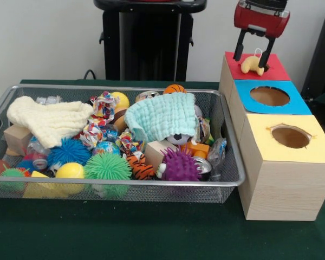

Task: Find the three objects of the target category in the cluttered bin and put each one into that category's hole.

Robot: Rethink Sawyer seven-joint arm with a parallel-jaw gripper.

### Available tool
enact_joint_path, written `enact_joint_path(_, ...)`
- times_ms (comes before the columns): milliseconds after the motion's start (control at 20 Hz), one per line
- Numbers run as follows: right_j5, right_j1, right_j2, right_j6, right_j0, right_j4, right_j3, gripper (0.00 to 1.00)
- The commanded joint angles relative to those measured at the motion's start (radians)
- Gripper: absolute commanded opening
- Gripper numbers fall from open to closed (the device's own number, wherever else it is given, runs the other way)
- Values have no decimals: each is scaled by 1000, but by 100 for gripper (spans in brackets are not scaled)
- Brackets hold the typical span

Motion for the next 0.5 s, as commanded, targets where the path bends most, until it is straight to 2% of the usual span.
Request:
enact_joint_path(50,29,7,111,123,-48,-48,35,100)
enact_joint_path(300,22,-4,132,126,-60,-39,59,100)
enact_joint_path(500,37,3,116,137,-46,-46,45,100)
